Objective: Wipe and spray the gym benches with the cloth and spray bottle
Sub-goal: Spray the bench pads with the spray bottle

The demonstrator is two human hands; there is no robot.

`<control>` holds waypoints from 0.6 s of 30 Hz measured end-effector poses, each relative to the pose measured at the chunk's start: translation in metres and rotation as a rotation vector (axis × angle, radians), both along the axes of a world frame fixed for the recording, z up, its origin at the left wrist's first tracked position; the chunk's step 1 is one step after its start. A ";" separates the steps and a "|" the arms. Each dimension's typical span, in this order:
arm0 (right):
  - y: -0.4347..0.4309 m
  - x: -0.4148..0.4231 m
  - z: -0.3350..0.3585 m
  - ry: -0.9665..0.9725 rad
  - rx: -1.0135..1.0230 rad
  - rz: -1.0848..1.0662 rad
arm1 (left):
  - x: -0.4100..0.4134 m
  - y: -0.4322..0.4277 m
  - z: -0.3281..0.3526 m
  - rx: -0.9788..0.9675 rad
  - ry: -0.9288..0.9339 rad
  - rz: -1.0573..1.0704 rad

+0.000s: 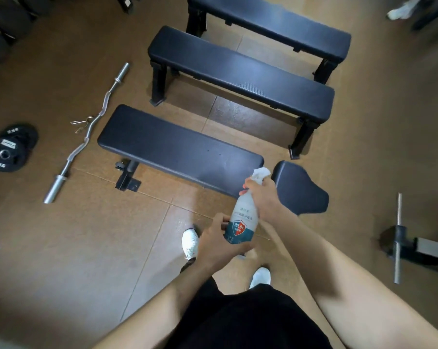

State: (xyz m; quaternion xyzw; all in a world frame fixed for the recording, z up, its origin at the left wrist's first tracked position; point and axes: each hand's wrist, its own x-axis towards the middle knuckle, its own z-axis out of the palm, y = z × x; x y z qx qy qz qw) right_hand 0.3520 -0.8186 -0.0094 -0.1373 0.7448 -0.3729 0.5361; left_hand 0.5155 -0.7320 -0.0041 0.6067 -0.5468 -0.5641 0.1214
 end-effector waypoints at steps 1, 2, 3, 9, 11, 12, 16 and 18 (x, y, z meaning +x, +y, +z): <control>0.006 -0.009 0.000 -0.012 0.002 0.006 | -0.008 0.006 0.000 0.003 -0.006 0.003; 0.013 -0.019 -0.001 -0.036 -0.005 0.010 | -0.017 0.012 0.001 0.001 -0.012 0.004; 0.021 -0.029 -0.002 -0.062 -0.016 0.015 | -0.025 0.019 0.002 -0.002 -0.018 0.007; 0.075 -0.094 -0.003 -0.049 -0.052 -0.094 | -0.088 0.064 0.011 -0.048 -0.104 -0.026; 0.094 -0.118 -0.005 -0.073 -0.078 -0.167 | -0.110 0.077 0.012 -0.094 -0.149 -0.063; 0.104 -0.131 -0.005 -0.098 -0.095 -0.198 | -0.121 0.083 0.011 -0.104 -0.157 -0.085; 0.143 -0.181 -0.002 -0.175 -0.159 -0.233 | -0.167 0.108 0.013 -0.113 -0.168 -0.171; 0.161 -0.204 -0.001 -0.193 -0.191 -0.244 | -0.190 0.120 0.015 -0.131 -0.158 -0.189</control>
